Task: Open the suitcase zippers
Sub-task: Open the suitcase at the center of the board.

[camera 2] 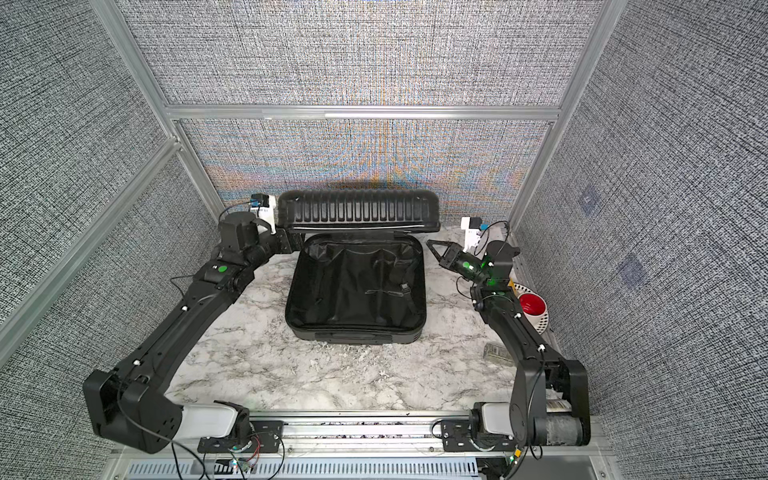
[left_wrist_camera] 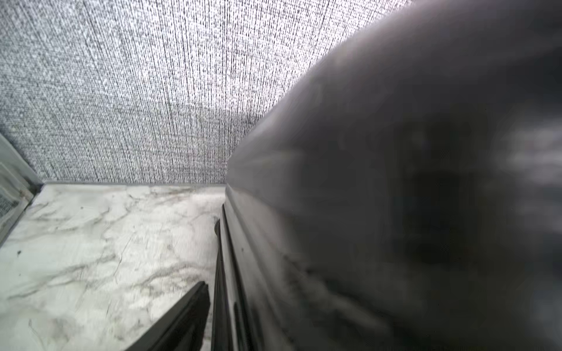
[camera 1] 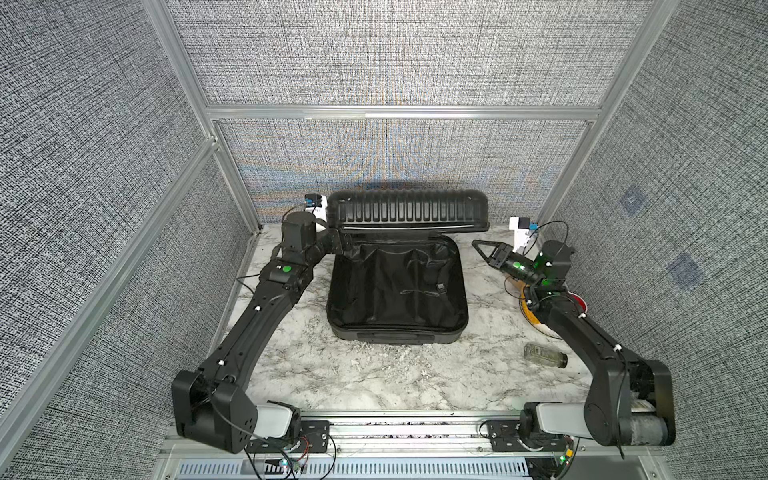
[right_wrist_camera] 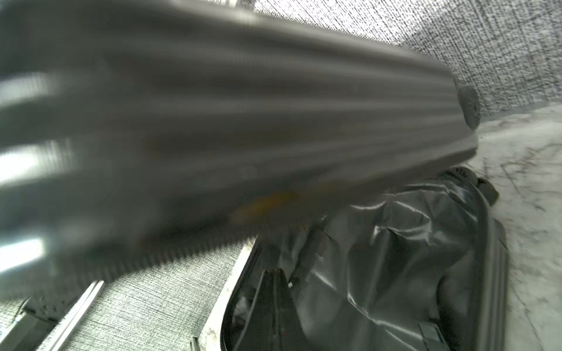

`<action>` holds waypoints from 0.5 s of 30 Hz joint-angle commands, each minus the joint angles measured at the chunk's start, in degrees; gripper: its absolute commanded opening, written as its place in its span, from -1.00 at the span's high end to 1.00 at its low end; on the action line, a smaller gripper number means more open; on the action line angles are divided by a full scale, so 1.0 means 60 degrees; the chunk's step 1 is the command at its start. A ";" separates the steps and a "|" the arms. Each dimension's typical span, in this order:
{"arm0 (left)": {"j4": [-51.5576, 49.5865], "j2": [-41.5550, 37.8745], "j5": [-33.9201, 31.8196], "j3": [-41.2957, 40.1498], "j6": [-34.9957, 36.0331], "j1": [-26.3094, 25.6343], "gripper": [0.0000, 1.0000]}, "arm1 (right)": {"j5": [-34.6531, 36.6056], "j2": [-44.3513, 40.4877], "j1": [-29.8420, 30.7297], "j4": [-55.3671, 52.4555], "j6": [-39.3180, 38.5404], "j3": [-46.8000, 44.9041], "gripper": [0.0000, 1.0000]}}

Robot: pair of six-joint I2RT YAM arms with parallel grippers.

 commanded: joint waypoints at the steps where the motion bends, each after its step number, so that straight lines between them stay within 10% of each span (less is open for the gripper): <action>1: 0.0208 0.0525 0.0048 0.0637 0.0117 0.0131 -0.70 | 0.0801 -0.0485 0.0019 -0.1107 -0.0740 -0.0272 0.46; 6: 0.0150 0.1600 0.0166 0.1764 0.0152 0.0362 -0.70 | 0.1927 -0.1702 0.0042 -0.2277 -0.1250 -0.1311 -0.12; 15: -0.0963 0.4251 0.0520 0.5398 0.0252 0.0593 -0.71 | 0.2700 -0.2806 0.0072 -0.3575 -0.1864 -0.1709 -0.17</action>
